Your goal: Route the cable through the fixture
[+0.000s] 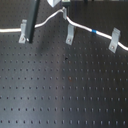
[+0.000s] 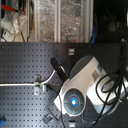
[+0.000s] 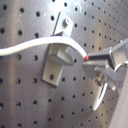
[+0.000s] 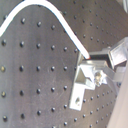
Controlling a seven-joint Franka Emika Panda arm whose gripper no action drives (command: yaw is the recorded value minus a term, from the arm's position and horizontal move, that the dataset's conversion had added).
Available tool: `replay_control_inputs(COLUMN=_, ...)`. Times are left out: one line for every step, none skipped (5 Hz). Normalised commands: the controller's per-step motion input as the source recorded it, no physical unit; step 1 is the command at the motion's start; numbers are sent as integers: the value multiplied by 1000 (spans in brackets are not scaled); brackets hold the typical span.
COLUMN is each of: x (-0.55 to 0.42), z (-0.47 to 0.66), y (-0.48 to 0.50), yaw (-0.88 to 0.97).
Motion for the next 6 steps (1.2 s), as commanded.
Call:
replay_control_inputs(x=-21, z=0, y=-22, yaw=0)
replay_control_inputs(x=-155, z=132, y=121, yaw=54)
replay_control_inputs(x=96, z=159, y=112, yaw=329)
replay_control_inputs(x=94, z=230, y=1, yaw=529)
replay_control_inputs(x=60, z=80, y=-66, yaw=80)
replay_control_inputs(x=-92, z=127, y=-157, yaw=-57)
